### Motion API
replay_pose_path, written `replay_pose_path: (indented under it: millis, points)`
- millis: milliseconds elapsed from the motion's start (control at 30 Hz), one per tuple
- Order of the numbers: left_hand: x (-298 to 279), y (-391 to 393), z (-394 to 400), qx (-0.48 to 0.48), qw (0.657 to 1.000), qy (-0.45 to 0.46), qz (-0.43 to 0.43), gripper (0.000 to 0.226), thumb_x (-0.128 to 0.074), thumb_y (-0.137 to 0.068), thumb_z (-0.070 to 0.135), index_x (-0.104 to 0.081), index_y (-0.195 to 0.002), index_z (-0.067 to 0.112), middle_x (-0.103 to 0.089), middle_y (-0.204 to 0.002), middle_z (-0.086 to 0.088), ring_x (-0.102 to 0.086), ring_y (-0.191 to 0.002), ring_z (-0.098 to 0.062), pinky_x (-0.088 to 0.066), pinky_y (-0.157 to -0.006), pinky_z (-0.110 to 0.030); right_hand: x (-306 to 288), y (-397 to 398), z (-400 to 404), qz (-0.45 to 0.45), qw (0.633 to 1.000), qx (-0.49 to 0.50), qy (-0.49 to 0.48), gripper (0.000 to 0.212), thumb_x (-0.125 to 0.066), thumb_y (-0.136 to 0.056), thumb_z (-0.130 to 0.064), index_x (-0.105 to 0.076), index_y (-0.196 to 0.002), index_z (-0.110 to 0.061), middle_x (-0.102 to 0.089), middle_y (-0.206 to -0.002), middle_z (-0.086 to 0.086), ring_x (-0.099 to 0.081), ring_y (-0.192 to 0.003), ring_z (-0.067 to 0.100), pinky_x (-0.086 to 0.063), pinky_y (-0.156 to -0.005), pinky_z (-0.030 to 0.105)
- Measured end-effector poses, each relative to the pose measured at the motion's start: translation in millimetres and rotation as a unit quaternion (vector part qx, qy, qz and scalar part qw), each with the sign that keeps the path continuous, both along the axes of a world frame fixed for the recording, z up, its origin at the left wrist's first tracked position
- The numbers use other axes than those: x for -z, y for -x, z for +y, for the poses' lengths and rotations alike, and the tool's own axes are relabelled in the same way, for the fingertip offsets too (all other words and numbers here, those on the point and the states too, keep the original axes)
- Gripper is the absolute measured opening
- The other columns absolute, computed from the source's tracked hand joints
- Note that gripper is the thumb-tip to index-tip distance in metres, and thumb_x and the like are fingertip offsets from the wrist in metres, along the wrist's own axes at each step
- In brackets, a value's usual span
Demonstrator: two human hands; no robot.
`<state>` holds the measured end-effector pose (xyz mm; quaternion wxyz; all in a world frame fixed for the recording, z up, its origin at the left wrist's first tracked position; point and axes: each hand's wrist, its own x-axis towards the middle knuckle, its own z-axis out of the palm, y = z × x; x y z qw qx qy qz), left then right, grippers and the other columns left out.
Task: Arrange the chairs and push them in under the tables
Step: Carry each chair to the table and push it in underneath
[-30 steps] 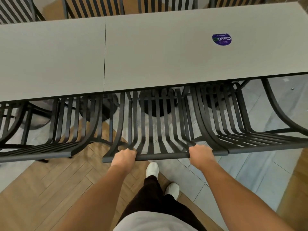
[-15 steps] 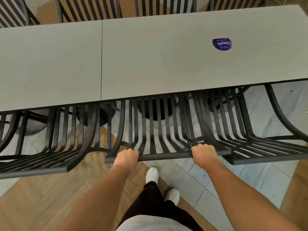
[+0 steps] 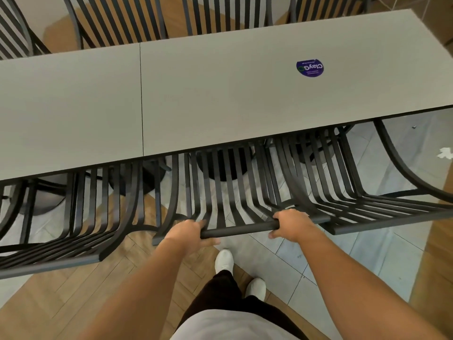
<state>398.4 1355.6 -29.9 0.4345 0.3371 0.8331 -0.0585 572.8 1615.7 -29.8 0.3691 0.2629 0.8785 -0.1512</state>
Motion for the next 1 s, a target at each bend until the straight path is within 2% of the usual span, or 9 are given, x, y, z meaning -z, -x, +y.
replay_pose_path:
  millis: [67, 133, 200, 267, 333, 467, 767, 933, 1000]
  points:
    - [-9, 0, 11, 0.002, 1.000, -0.020, -0.002, 0.100, -0.038, -0.082, 0.091, -0.027, -0.161, 0.029, -0.055, -0.144, -0.006, -0.060, -0.120, -0.022, -0.052, -0.101, -0.039, -11, -2, 4, 0.026, 0.998, 0.041, 0.033, 0.082, -0.067, -0.074, -0.078, -0.058, -0.135, -0.026, -0.062, -0.122, 0.001, -0.059, -0.113, 0.021, -0.051, -0.092, 0.037]
    - [-14, 1, 29, 0.006, 0.999, -0.046, 0.002, 0.093, -0.032, -0.088, 0.087, -0.027, -0.161, 0.029, -0.052, -0.150, -0.008, -0.058, -0.126, -0.025, -0.051, -0.103, -0.042, -25, -7, 10, 0.072, 0.994, 0.076, 0.037, 0.092, -0.051, -0.076, -0.089, -0.054, -0.142, -0.024, -0.061, -0.132, 0.003, -0.055, -0.123, 0.023, -0.049, -0.097, 0.041]
    - [-19, 0, 52, 0.026, 0.997, -0.069, 0.011, 0.082, -0.032, -0.095, 0.079, -0.035, -0.158, 0.026, -0.054, -0.147, -0.008, -0.058, -0.126, -0.026, -0.050, -0.104, -0.044, -37, -14, 22, 0.120, 0.988, 0.099, 0.021, 0.082, -0.038, -0.085, -0.086, -0.059, -0.135, -0.024, -0.067, -0.122, 0.003, -0.059, -0.116, 0.022, -0.050, -0.091, 0.041]
    - [-24, -2, 76, 0.056, 0.994, -0.088, 0.021, 0.070, -0.036, -0.100, 0.070, -0.045, -0.151, 0.024, -0.061, -0.140, -0.007, -0.061, -0.122, -0.026, -0.052, -0.102, -0.043, -47, -24, 37, 0.152, 0.982, 0.108, -0.013, 0.069, -0.032, -0.093, -0.077, -0.067, -0.118, -0.024, -0.068, -0.102, 0.000, -0.063, -0.100, 0.020, -0.053, -0.083, 0.040]
    - [-31, -8, 103, 0.083, 0.990, -0.110, 0.027, 0.059, -0.038, -0.104, 0.062, -0.052, -0.144, 0.021, -0.068, -0.126, -0.005, -0.065, -0.110, -0.024, -0.055, -0.095, -0.040, -55, -38, 56, 0.166, 0.977, 0.125, -0.044, 0.060, -0.031, -0.099, -0.069, -0.067, -0.111, -0.022, -0.066, -0.094, -0.001, -0.062, -0.090, 0.019, -0.054, -0.080, 0.041]
    - [-47, -32, 155, 0.123, 0.981, -0.151, 0.021, 0.049, -0.039, -0.107, 0.053, -0.059, -0.134, 0.018, -0.071, -0.108, -0.004, -0.067, -0.095, -0.022, -0.057, -0.086, -0.040, -69, -75, 94, 0.172, 0.968, 0.156, -0.090, 0.051, -0.034, -0.104, -0.058, -0.065, -0.110, -0.019, -0.067, -0.096, 0.002, -0.062, -0.089, 0.022, -0.054, -0.081, 0.042]
    - [-55, -128, 267, 0.118, 0.969, -0.217, -0.007, 0.048, -0.042, -0.105, 0.054, -0.065, -0.131, 0.020, -0.073, -0.117, 0.001, -0.068, -0.102, -0.021, -0.056, -0.093, -0.042, -71, -178, 191, 0.167, 0.963, 0.185, -0.102, 0.054, -0.040, -0.100, -0.065, -0.067, -0.115, -0.020, -0.069, -0.102, 0.004, -0.064, -0.093, 0.023, -0.055, -0.081, 0.042]
    - [-53, -200, 331, 0.069, 0.972, -0.226, 0.008, 0.049, -0.041, -0.105, 0.057, -0.066, -0.125, 0.020, -0.074, -0.111, -0.001, -0.068, -0.099, -0.020, -0.058, -0.091, -0.043, -67, -234, 264, 0.166, 0.973, 0.134, -0.090, 0.055, -0.039, -0.097, -0.070, -0.067, -0.104, -0.023, -0.064, -0.084, -0.005, -0.061, -0.078, 0.015, -0.052, -0.070, 0.037]
    - [-52, -236, 353, 0.045, 0.978, -0.203, 0.009, 0.051, -0.040, -0.104, 0.059, -0.066, -0.124, 0.020, -0.074, -0.109, -0.002, -0.069, -0.097, -0.020, -0.058, -0.089, -0.043, -65, -262, 294, 0.166, 0.978, 0.108, -0.071, 0.056, -0.040, -0.095, -0.073, -0.067, -0.107, -0.025, -0.062, -0.085, -0.007, -0.062, -0.084, 0.017, -0.053, -0.073, 0.038]
